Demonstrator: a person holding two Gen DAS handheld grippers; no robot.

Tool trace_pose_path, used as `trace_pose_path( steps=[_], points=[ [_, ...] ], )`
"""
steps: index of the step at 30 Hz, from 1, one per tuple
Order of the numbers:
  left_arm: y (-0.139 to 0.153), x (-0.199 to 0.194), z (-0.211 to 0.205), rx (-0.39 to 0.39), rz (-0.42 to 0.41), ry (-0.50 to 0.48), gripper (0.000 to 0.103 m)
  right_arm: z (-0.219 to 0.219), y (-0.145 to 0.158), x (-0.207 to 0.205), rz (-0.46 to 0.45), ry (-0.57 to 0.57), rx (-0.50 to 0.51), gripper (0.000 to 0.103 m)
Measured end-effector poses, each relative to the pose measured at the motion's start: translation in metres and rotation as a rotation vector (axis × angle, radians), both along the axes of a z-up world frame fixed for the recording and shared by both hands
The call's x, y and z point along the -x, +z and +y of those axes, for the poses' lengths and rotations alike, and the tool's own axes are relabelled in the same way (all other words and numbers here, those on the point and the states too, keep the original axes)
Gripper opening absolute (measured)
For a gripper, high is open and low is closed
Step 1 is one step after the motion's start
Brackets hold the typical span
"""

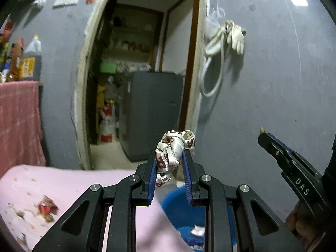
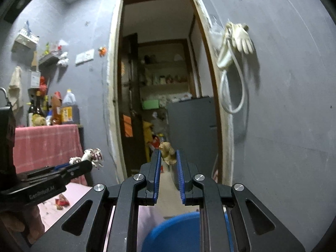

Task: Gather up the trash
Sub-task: 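Carry the white wrapper and brown scrap over the blue basin, then open both grippers to drop the wrapper and scrap into the basin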

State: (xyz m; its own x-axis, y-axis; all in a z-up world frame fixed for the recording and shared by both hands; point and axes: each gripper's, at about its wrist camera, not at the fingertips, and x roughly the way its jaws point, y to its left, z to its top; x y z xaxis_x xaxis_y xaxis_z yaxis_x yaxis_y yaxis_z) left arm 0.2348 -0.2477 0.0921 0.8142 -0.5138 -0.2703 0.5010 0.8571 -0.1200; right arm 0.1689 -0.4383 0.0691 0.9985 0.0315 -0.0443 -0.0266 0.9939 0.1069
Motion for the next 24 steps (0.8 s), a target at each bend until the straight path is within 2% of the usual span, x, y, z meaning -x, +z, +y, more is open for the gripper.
trace_pose_path(
  steps=[12, 24],
  points=[
    [-0.043, -0.043, -0.046, -0.045, 0.258, -0.073, 0.02, -0.035, -0.035, -0.021, 0.178, -0.046, -0.073, 0.013],
    [-0.075, -0.061, -0.057, -0.077, 0.396, -0.108, 0.022, -0.055, -0.058, -0.036, 0.318, -0.062, -0.151, 0.014]
  ],
)
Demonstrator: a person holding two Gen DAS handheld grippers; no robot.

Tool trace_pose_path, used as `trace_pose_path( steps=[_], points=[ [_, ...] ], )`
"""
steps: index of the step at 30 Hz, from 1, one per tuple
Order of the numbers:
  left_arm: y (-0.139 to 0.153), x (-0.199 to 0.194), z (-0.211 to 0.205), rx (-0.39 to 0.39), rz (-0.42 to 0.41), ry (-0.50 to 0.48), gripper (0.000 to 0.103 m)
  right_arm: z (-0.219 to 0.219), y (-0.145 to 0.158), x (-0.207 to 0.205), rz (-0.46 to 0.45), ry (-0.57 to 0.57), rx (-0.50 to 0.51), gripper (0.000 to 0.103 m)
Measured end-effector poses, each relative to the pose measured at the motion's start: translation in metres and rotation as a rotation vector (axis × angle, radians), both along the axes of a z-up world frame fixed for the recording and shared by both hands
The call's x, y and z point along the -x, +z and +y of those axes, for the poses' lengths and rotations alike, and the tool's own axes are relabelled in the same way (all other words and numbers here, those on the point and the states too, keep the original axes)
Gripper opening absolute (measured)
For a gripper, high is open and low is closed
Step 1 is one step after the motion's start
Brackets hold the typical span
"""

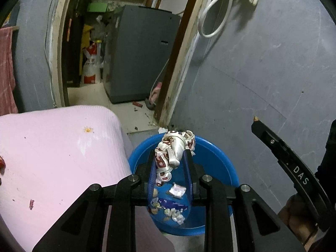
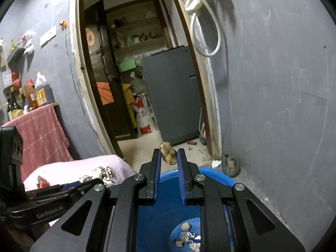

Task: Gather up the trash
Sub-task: 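Open both grippers to drop the wrapper and scrap into the basin, then bring both tools back above the remaining trash on the table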

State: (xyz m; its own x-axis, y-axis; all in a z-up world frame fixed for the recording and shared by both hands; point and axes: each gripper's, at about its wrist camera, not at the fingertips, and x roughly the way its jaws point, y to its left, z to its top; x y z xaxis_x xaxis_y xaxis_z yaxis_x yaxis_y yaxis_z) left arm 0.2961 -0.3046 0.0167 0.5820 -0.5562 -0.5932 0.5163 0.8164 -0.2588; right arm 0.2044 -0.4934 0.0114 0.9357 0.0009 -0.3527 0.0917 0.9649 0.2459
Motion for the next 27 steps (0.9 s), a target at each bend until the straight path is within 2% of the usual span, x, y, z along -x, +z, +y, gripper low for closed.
trace_pose_path(
  steps=[4, 8, 10, 12, 16, 21, 25, 26, 27],
  points=[
    [-0.005, -0.002, 0.001, -0.001, 0.016, -0.005, 0.031, -0.001, -0.004, -0.004, 0.03, 0.004, -0.011, 0.014],
    [-0.006, -0.002, 0.003, 0.005, 0.026, 0.004, 0.032, 0.001, -0.007, -0.007, 0.051, 0.009, -0.008, 0.014],
    [-0.005, 0.0, 0.007, 0.007, 0.019, 0.01, 0.032, 0.001, -0.008, -0.009, 0.06, 0.01, -0.009, 0.017],
    [-0.002, 0.003, 0.012, 0.008, 0.008, 0.018, 0.033, 0.002, -0.008, -0.009, 0.063, 0.012, -0.01, 0.027],
    [0.004, 0.004, 0.024, 0.022, -0.018, 0.047, 0.039, 0.004, -0.007, -0.011, 0.066, 0.017, -0.007, 0.029],
    [0.014, 0.008, 0.045, 0.044, -0.057, 0.099, 0.053, 0.008, -0.004, -0.012, 0.051, 0.014, -0.017, 0.045],
    [0.026, 0.014, 0.067, 0.046, -0.114, 0.158, 0.07, 0.016, 0.003, -0.011, 0.005, 0.018, -0.034, 0.057],
    [0.03, 0.016, 0.074, 0.051, -0.131, 0.175, 0.077, 0.019, 0.006, -0.011, -0.011, 0.021, -0.034, 0.07],
    [0.033, 0.018, 0.081, 0.059, -0.148, 0.193, 0.079, 0.023, 0.009, -0.009, -0.03, 0.025, -0.032, 0.076]
  ],
)
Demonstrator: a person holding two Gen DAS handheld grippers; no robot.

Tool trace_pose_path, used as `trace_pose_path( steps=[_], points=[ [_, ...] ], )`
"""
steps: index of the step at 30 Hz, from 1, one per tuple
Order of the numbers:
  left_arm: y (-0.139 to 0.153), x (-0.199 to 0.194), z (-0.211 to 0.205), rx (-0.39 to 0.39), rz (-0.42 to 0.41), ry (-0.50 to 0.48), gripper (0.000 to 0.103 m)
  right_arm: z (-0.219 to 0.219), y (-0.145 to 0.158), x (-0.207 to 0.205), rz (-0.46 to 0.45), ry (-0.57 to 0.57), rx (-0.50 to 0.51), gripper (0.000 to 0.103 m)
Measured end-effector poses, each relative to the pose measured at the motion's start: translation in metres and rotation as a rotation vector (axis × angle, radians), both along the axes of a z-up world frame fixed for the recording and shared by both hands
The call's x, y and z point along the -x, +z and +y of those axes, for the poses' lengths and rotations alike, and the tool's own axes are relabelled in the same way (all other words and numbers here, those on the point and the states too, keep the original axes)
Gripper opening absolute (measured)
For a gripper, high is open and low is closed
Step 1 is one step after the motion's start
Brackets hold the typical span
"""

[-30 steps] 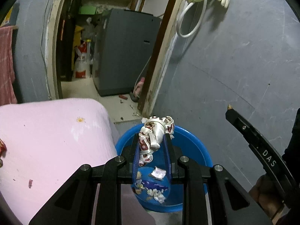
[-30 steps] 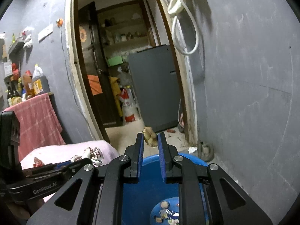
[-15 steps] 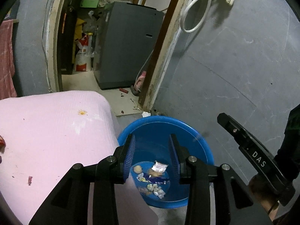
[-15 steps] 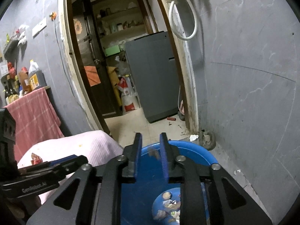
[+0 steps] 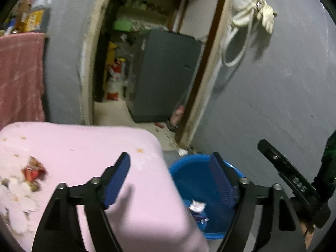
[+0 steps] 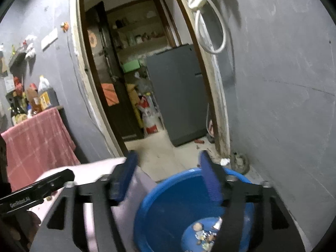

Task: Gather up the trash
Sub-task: 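Bring both tools back above the remaining trash on the table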

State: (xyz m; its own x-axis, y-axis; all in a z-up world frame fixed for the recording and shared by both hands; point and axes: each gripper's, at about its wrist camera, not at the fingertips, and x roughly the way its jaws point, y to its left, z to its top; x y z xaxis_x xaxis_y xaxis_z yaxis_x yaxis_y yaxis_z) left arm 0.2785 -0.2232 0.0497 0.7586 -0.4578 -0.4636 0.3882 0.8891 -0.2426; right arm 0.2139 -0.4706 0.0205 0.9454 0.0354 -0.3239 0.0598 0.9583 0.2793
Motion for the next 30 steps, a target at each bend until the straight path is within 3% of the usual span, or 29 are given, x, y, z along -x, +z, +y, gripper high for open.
trace_pose_path(
  steps=[1, 6, 13, 19, 25, 30],
  points=[
    [0.005, 0.001, 0.008, 0.01, -0.02, 0.019, 0.083, 0.005, 0.004, 0.002, -0.028, 0.002, 0.003, 0.084],
    [0.022, 0.011, 0.048, 0.044, -0.126, 0.124, 0.097, 0.027, 0.02, 0.009, -0.133, 0.026, 0.034, 0.103],
    [0.036, 0.03, 0.095, 0.002, -0.247, 0.252, 0.101, 0.065, 0.038, 0.021, -0.274, 0.076, 0.087, 0.103],
    [0.038, 0.044, 0.135, -0.02, -0.292, 0.328, 0.101, 0.103, 0.05, 0.027, -0.357, 0.128, 0.124, 0.103],
    [0.036, 0.054, 0.169, -0.034, -0.324, 0.383, 0.101, 0.137, 0.056, 0.027, -0.402, 0.169, 0.162, 0.103],
    [0.032, 0.053, 0.191, -0.066, -0.305, 0.412, 0.101, 0.166, 0.053, 0.017, -0.372, 0.203, 0.185, 0.103]
  ],
)
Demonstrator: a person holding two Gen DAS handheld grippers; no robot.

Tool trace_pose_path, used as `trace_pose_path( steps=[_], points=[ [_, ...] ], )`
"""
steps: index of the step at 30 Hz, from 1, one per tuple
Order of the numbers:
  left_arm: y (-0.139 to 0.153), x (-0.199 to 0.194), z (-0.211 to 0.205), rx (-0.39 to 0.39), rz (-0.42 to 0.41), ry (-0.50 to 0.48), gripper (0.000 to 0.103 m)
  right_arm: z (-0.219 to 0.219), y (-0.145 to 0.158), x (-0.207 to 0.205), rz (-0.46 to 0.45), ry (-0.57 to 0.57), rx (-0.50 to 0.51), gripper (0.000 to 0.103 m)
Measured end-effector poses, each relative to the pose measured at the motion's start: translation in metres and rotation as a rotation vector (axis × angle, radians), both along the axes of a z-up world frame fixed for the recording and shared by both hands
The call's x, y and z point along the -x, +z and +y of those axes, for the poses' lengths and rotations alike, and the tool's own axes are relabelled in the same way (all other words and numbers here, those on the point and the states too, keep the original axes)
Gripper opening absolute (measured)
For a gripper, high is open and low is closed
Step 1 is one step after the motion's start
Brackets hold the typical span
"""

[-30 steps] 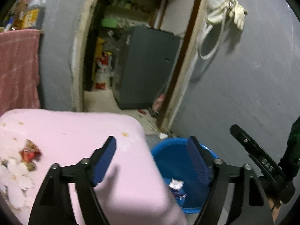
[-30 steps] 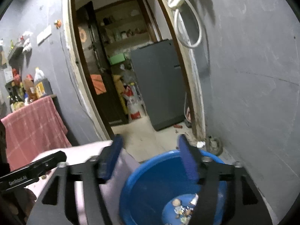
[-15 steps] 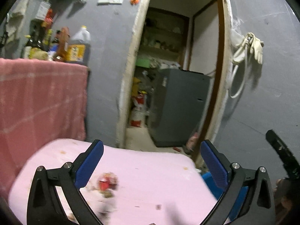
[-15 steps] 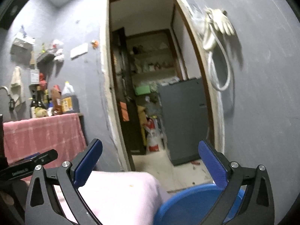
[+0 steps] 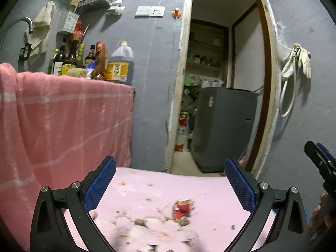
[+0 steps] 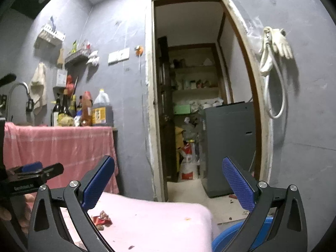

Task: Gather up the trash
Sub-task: 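Bring both tools back above the remaining trash on the table, then close the left gripper on the red-and-gold wrapper and lift it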

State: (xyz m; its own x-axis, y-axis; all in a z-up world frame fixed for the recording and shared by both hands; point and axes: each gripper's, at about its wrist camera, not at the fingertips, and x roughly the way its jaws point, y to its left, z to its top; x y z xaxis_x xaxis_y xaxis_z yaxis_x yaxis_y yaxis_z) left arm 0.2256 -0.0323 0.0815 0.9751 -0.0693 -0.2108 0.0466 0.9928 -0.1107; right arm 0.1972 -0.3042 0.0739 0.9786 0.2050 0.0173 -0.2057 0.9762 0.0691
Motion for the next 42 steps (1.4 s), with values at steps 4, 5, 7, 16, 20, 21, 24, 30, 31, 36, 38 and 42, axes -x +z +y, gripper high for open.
trace_pose_path(
  steps=[4, 5, 7, 16, 20, 21, 24, 30, 31, 36, 38, 42],
  points=[
    [-0.011, -0.006, 0.018, -0.002, 0.044, 0.022, 0.101, 0.019, -0.007, -0.012, 0.049, 0.018, 0.05, 0.103],
    [-0.014, -0.008, 0.022, 0.0, 0.059, 0.024, 0.101, 0.022, -0.008, -0.014, 0.059, 0.026, 0.058, 0.103],
    [-0.02, -0.014, 0.028, 0.003, 0.089, 0.022, 0.101, 0.03, -0.013, -0.019, 0.083, 0.041, 0.083, 0.103],
    [-0.052, -0.047, 0.033, -0.006, 0.287, -0.04, 0.101, 0.041, -0.032, -0.039, 0.213, 0.043, 0.156, 0.103],
    [-0.066, -0.064, 0.028, -0.003, 0.387, -0.077, 0.101, 0.037, -0.039, -0.048, 0.277, 0.041, 0.154, 0.103],
    [-0.07, -0.068, 0.026, -0.001, 0.412, -0.083, 0.1, 0.036, -0.041, -0.05, 0.29, 0.039, 0.153, 0.103],
    [-0.076, -0.078, 0.022, 0.015, 0.461, -0.105, 0.1, 0.033, -0.046, -0.053, 0.325, 0.038, 0.154, 0.103],
    [-0.09, -0.093, 0.01, 0.011, 0.542, -0.172, 0.074, 0.028, -0.051, -0.063, 0.384, 0.041, 0.144, 0.103],
    [-0.092, -0.097, 0.008, 0.006, 0.559, -0.18, 0.065, 0.027, -0.051, -0.064, 0.39, 0.042, 0.141, 0.103],
    [-0.098, -0.106, 0.002, 0.008, 0.608, -0.213, 0.038, 0.024, -0.053, -0.069, 0.419, 0.043, 0.125, 0.103],
    [-0.099, -0.107, 0.0, 0.014, 0.62, -0.233, 0.025, 0.024, -0.054, -0.072, 0.438, 0.043, 0.121, 0.103],
    [-0.103, -0.111, -0.001, 0.028, 0.648, -0.255, 0.012, 0.023, -0.06, -0.077, 0.478, 0.05, 0.116, 0.103]
  ],
)
